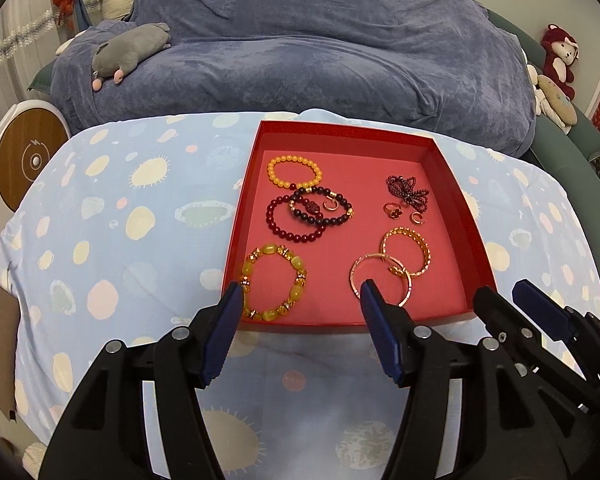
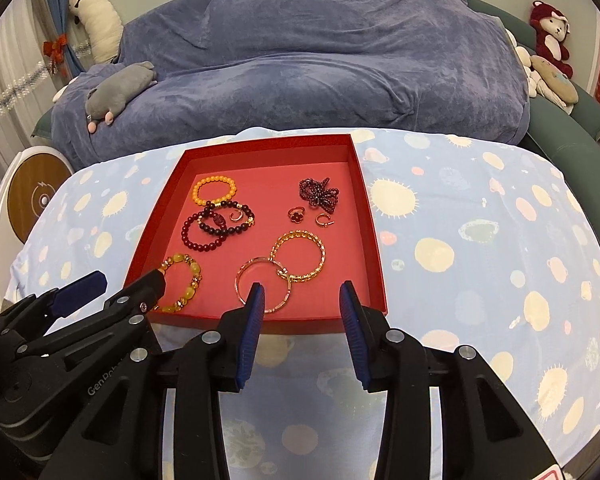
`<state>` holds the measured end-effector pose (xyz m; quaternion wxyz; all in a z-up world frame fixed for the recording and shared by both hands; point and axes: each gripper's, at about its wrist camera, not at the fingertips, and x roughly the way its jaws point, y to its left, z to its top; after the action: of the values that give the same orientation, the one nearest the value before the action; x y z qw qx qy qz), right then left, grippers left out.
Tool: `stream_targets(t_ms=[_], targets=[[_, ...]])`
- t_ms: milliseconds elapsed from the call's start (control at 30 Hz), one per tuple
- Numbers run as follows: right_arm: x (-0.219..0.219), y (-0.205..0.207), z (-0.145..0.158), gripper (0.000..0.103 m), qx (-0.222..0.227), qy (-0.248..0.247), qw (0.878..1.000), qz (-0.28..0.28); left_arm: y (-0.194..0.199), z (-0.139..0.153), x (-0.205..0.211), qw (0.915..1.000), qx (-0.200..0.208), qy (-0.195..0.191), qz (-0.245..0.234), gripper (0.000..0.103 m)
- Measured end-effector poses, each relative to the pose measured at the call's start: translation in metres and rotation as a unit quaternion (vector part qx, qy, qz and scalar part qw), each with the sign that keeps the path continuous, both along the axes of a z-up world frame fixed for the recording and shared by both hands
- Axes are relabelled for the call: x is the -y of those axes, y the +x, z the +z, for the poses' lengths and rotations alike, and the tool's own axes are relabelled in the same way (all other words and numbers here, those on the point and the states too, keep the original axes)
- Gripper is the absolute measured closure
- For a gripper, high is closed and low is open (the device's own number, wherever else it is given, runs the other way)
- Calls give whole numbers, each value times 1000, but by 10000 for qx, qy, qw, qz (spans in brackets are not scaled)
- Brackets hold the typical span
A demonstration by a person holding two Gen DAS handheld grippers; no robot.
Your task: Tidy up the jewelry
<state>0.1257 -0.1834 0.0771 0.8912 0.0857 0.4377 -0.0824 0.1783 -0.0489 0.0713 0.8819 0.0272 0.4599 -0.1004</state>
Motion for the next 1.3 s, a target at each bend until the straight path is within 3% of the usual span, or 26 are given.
stream_targets(t_ms=[67, 267, 567, 767, 967, 1033, 1300], targets=[[-2, -3, -1, 63, -13, -13, 10000, -7, -4, -1, -3, 10000, -30, 12, 39, 45], [-2, -16, -1, 47, 6, 2, 9999, -148, -13, -1, -12, 9998, -55, 40, 172, 38], [-3, -28, 2, 34, -4, -138, 9998, -168, -25, 2, -21, 9992, 90, 240, 311, 20], [1, -37, -1, 19, -14, -139, 9996, -246, -30, 1, -31, 9989, 38, 182, 430, 10], [-1, -44, -5, 16, -74, -114, 9997, -216, -36, -3, -34, 9987, 18, 257, 429, 8], [0, -46, -5, 7, -64, -114, 9996, -265, -38, -3, -35, 9983, 69, 329, 471, 8], [-1, -51, -3, 7, 11, -128, 9996, -270, -43, -2, -38, 9985, 65, 296, 459, 7]])
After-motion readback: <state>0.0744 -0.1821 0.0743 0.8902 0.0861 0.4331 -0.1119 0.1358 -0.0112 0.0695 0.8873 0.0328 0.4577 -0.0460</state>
